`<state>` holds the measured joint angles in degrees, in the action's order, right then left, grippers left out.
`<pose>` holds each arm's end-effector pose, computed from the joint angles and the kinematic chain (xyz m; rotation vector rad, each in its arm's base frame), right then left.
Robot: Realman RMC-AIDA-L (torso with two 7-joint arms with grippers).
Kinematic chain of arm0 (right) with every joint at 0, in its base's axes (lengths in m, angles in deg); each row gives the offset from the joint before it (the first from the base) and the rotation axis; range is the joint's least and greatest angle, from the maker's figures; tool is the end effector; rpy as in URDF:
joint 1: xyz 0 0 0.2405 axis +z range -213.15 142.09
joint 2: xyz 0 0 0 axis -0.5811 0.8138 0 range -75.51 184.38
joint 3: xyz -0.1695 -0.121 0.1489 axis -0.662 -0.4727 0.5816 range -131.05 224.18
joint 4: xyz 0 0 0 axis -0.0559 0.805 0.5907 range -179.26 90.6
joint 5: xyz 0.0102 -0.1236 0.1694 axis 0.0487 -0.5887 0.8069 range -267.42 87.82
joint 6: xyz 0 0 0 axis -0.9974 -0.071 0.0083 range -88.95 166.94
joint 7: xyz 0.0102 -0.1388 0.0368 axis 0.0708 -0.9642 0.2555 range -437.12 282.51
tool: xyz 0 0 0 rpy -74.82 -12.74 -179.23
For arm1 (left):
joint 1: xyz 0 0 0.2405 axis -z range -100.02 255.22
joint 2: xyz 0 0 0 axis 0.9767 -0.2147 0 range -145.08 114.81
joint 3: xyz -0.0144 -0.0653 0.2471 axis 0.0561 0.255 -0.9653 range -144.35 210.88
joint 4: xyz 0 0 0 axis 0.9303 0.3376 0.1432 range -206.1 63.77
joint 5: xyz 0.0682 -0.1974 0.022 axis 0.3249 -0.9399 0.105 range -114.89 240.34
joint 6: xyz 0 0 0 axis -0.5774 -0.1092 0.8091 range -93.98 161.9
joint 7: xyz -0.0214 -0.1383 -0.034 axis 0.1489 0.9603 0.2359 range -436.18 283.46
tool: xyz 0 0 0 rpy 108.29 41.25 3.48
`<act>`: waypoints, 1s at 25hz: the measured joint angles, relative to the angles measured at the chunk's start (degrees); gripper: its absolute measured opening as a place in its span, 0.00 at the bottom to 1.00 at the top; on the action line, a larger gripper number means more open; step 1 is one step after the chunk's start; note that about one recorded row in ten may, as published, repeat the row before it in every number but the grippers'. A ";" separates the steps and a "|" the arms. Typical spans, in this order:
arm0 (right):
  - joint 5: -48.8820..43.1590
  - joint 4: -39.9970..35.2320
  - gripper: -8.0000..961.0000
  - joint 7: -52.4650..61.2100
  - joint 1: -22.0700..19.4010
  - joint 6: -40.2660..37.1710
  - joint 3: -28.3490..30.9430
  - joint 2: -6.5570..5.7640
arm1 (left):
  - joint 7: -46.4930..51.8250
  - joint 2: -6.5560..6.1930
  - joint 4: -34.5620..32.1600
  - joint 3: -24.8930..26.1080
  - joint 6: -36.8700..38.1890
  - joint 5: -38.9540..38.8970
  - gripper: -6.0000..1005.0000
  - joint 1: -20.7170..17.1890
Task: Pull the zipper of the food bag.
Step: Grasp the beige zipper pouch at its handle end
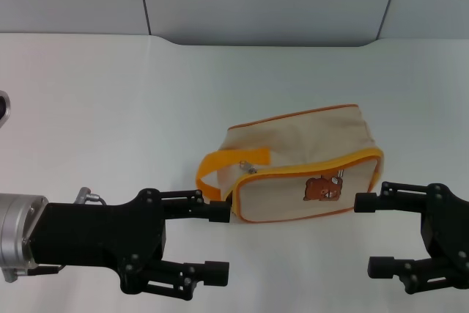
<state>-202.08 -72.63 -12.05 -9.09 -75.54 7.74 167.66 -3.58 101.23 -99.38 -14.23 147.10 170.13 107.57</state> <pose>0.2698 0.2589 0.0280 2.9086 -0.3672 -1.0728 -0.2355 0.2665 -0.0023 2.7467 0.4208 1.0351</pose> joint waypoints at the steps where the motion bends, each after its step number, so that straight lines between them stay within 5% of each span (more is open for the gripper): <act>1: -0.01 0.00 0.86 -0.01 0.01 -0.06 -0.01 -0.01 | 0.00 0.03 0.00 0.13 0.00 0.00 0.81 0.00; 15: -0.05 0.02 0.86 -0.02 0.02 -0.48 -0.03 -0.03 | -0.34 0.61 -0.27 0.32 -1.52 -0.01 0.80 -0.20; 25: -0.04 0.14 0.86 -0.01 -0.56 -0.55 0.35 -0.22 | -6.29 2.51 2.89 -0.96 -26.07 0.45 0.79 0.31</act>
<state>-202.13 -72.49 -12.06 -9.66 -76.10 8.09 167.44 -9.87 103.74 -96.49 -15.18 121.03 170.59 107.88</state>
